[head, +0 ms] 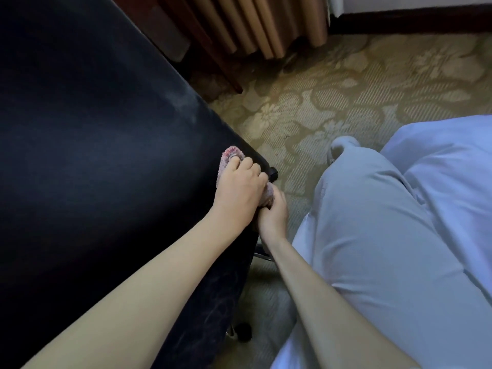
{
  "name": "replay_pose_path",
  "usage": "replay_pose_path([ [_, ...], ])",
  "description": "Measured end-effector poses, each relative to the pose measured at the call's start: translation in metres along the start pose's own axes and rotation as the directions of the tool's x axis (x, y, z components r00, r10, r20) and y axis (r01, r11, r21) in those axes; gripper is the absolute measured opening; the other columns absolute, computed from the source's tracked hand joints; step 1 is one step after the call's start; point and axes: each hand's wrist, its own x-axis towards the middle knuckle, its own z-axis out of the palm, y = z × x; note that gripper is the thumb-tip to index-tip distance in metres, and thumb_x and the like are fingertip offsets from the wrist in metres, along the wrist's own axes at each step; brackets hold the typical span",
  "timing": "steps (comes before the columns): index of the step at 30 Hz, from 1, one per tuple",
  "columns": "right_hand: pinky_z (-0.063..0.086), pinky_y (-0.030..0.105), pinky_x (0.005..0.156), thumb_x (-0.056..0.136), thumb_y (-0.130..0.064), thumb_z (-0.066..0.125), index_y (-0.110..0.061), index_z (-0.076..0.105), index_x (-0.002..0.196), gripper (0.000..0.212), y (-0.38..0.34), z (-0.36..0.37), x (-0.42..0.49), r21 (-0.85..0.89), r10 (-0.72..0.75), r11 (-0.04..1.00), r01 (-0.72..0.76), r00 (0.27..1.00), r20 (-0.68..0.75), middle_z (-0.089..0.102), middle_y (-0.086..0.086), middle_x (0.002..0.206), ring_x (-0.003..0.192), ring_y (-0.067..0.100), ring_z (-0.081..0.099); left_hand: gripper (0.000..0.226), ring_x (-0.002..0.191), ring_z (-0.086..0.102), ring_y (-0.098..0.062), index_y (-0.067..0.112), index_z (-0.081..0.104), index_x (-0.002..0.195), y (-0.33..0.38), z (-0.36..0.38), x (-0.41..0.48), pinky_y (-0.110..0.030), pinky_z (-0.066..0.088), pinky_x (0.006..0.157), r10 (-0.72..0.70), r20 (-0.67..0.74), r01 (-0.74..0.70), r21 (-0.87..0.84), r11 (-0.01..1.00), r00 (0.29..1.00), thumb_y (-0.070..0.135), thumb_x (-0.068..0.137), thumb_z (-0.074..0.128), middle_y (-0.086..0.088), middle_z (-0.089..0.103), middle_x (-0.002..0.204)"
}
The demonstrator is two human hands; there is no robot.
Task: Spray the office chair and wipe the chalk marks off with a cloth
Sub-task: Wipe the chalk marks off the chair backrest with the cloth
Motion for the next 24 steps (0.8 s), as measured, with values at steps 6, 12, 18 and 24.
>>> replay_pose_path([
  [6,0.049,0.011,0.064,0.097,0.000,0.043,-0.012,0.063,0.107,0.026,0.025,-0.009,-0.075,0.382,0.214,0.900,-0.211,0.976,0.035,0.068,-0.008,0.088,0.078,-0.004,0.065,0.035,0.100,0.053,-0.021,0.017,0.064,0.103,0.028,0.015,-0.078,-0.034,0.038,0.089,0.012,-0.045,-0.019,-0.170,0.985,0.999,0.018,0.088,0.032,-0.001,0.061,0.105],
  [12,0.056,0.033,0.078,0.097,-0.008,0.045,-0.011,0.063,0.112,0.024,0.066,-0.007,-0.162,0.536,0.387,0.740,-0.407,0.909,0.155,0.066,0.014,0.109,0.099,0.026,0.066,0.022,0.096,0.061,-0.029,0.006,0.069,0.091,0.046,0.016,-0.165,-0.042,0.039,0.089,0.067,-0.019,-0.068,-0.070,0.995,0.998,0.012,0.078,0.052,-0.011,0.065,0.095],
  [18,0.054,0.019,0.064,0.096,-0.004,0.044,-0.013,0.066,0.105,0.025,0.063,-0.006,-0.165,0.477,0.376,0.808,-0.346,0.926,0.035,0.066,0.007,0.105,0.085,0.011,0.069,0.046,0.109,0.060,-0.029,0.007,0.071,0.105,0.048,0.014,-0.197,-0.041,0.033,0.100,0.067,0.059,-0.060,-0.111,0.992,0.996,0.022,0.062,0.080,-0.011,0.067,0.110],
  [24,0.054,0.017,0.065,0.094,-0.004,0.046,-0.004,0.065,0.108,0.024,0.044,-0.008,-0.116,0.490,0.295,0.837,-0.244,0.955,-0.028,0.066,0.012,0.103,0.082,0.010,0.069,0.029,0.104,0.055,-0.031,0.006,0.061,0.108,0.044,0.016,-0.150,-0.041,0.043,0.090,0.066,0.000,-0.066,-0.052,0.996,0.998,0.015,0.081,0.055,-0.012,0.060,0.105],
])
